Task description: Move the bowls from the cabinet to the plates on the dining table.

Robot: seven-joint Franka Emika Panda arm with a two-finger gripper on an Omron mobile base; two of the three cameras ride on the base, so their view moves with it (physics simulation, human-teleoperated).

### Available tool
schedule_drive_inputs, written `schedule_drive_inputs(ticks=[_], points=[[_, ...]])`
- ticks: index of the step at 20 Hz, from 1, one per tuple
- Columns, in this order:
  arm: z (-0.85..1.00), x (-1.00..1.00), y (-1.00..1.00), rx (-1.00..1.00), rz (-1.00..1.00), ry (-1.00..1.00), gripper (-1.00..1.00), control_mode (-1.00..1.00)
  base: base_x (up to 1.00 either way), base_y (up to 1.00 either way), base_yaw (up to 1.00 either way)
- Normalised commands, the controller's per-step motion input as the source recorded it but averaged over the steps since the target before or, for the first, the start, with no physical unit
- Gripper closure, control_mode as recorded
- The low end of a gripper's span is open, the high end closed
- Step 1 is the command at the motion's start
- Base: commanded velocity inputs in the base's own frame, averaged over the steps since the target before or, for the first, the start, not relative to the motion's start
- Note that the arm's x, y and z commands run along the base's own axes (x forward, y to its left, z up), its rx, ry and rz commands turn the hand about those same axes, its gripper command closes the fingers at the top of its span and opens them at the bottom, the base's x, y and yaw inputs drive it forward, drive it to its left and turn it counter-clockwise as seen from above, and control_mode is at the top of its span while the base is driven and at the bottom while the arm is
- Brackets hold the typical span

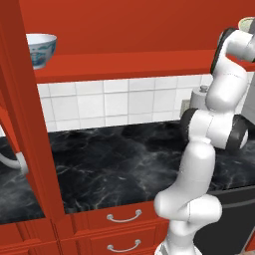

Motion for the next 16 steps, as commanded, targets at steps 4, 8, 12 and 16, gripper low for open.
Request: schedule_drive_inputs(ticks=[4, 8, 12, 16], points=[[0.16, -0.81, 0.06, -0.1, 0.09, -0.01, 1.0, -1.0, 0.0, 0.0, 0.0], [0.04, -0.85, 0.32, -0.11, 0.1, 0.0, 1.0, -1.0, 0.0, 0.0, 0.0], [0.04, -0.83, 0.4, -0.11, 0.1, 0.03, 1.0, -1.0, 0.0, 0.0, 0.0], [0.0, -0.77, 0.49, -0.13, 0.11, 0.03, 1.0, -1.0, 0.0, 0.0, 0.0]])
